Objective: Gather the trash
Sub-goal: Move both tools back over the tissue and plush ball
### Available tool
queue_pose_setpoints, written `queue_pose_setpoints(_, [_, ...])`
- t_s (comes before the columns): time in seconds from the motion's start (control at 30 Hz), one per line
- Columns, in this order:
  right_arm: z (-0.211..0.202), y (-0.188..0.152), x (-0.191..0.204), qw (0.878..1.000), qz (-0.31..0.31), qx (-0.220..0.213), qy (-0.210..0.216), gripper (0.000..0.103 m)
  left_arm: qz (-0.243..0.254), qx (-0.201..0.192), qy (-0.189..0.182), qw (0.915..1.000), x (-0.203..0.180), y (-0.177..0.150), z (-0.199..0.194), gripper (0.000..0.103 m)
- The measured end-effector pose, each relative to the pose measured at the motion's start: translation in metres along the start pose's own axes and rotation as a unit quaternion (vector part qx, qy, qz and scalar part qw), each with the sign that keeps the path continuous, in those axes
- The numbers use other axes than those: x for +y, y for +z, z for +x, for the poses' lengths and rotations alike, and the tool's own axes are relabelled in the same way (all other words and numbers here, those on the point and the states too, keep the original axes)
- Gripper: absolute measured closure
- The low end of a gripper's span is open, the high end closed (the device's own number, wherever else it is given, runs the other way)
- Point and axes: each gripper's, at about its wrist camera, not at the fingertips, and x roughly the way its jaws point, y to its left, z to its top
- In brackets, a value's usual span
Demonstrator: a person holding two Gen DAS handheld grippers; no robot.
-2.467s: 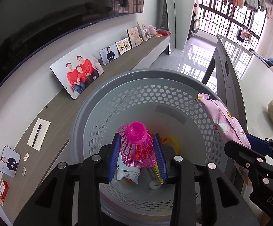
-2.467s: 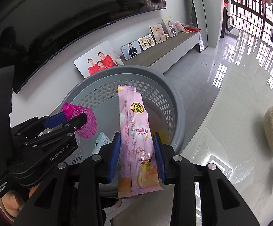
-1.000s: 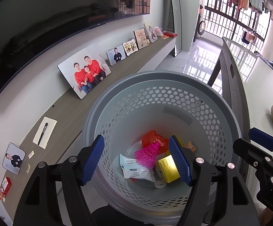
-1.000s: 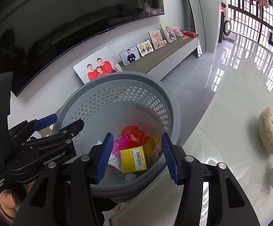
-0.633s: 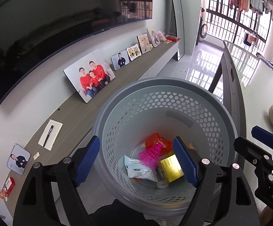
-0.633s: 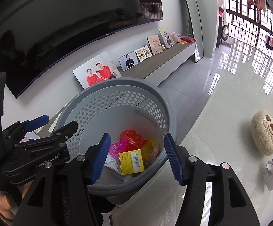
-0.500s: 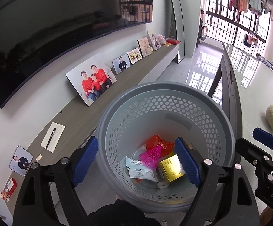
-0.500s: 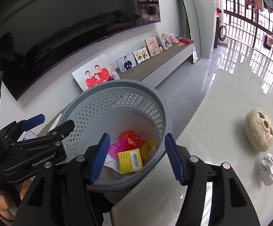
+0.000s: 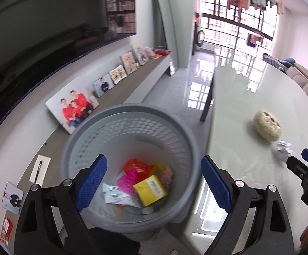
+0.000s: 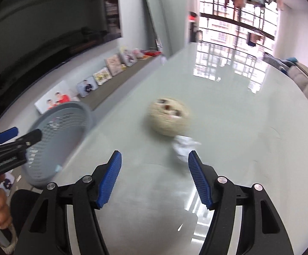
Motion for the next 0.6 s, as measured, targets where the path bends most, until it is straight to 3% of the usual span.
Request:
queue_pose_setpoints(0.17, [0.025, -0.001, -0.029, 0.999, 0.011, 0.036, -0.009, 0.04, 0.018, 0.016, -0.04, 0.9989, -0.039, 0.005, 0.009, 0.013])
queue_pose_setpoints(0.37, [0.046, 0.01, -0.031, 0.999, -0.002, 0.048, -0.001, 0.042, 0.031, 0.02, -0.044, 0.9984, -0.065, 0.012, 0.017, 0.013])
queue_pose_setpoints(0.6, [0.067, 0.013, -0.029, 0.997, -0.009, 0.074, 0.016, 0.08, 0.037, 0.027, -0.041, 0.9981, -0.08, 0.017, 0.023, 0.013])
